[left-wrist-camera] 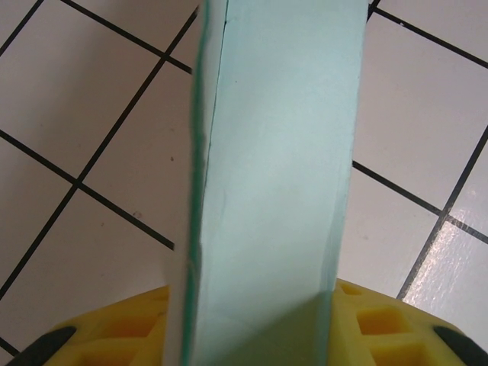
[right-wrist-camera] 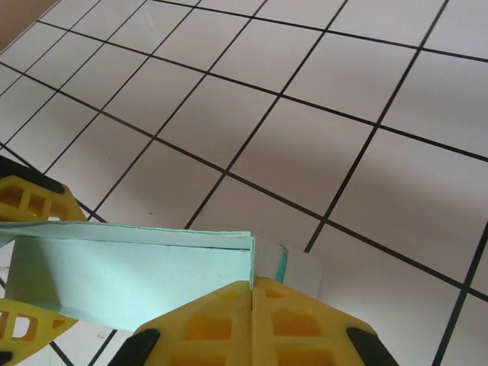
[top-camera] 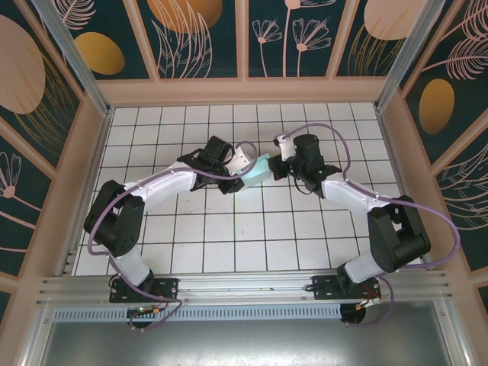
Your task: Fold the paper box
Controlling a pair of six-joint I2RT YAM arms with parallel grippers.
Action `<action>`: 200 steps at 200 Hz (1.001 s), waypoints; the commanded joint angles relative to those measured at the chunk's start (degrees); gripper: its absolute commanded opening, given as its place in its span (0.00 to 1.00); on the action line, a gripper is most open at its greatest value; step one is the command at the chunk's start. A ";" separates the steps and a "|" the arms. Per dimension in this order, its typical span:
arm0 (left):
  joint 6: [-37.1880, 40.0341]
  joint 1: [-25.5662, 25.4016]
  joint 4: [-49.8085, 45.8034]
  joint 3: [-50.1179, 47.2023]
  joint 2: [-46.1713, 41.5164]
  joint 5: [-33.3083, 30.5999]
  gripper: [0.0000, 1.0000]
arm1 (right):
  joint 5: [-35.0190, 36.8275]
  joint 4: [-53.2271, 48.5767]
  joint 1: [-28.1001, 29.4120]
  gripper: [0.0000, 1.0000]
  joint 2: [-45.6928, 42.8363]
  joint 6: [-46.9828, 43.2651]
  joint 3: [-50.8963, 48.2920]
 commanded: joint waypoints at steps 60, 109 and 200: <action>-0.23 -0.18 -5.01 -1.72 5.03 2.08 0.31 | -0.41 0.11 0.62 0.00 -0.52 -4.49 -3.86; 0.54 -0.09 -2.74 -3.25 2.51 5.92 0.32 | -0.01 -0.90 -0.75 0.00 -0.92 -5.86 -3.62; 1.26 -0.09 -2.51 -3.10 2.71 3.87 0.34 | -0.83 -3.01 -1.84 0.00 -0.18 -5.16 -1.56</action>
